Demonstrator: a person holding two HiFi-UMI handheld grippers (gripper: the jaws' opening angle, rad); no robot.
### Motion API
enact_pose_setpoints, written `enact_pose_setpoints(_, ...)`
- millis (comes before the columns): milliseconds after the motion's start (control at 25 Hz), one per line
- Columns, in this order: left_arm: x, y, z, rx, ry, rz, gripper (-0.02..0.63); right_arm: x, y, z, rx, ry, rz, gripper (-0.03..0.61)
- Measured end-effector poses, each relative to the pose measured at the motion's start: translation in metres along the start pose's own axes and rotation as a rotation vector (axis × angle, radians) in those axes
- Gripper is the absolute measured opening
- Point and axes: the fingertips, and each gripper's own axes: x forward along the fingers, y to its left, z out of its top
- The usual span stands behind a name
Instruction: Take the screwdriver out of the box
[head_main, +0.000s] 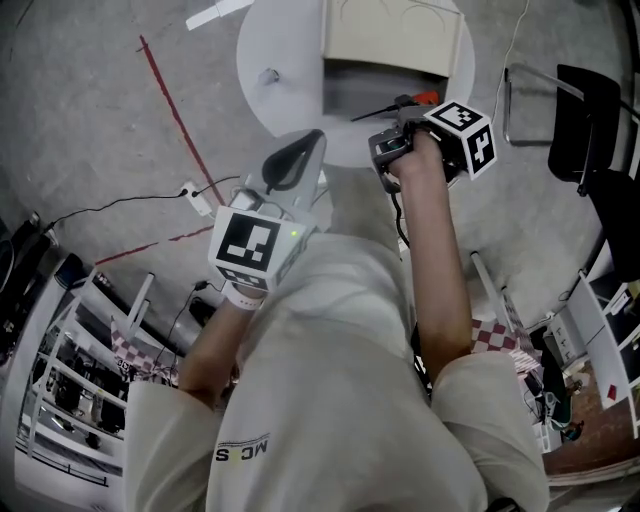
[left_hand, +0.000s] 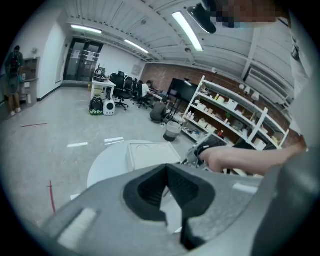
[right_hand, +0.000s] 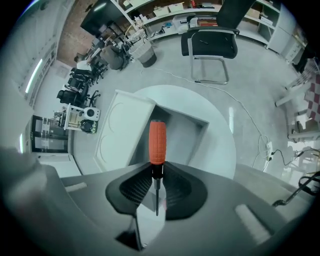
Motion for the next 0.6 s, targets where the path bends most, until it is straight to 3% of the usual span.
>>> enact_pose_setpoints(320,-0.019,-0.007,0.015,0.022,-0.037,0.009,0.002,-0.043,0.018,-0.017,-0.051,0.017,0.097,0.061)
enact_pose_setpoints(600,-0.049,-0.023,0.035,0.040,-0.076,0.027,0.002,-0.111,0.031,-0.038,-0.155,0.040,0.189,0.061)
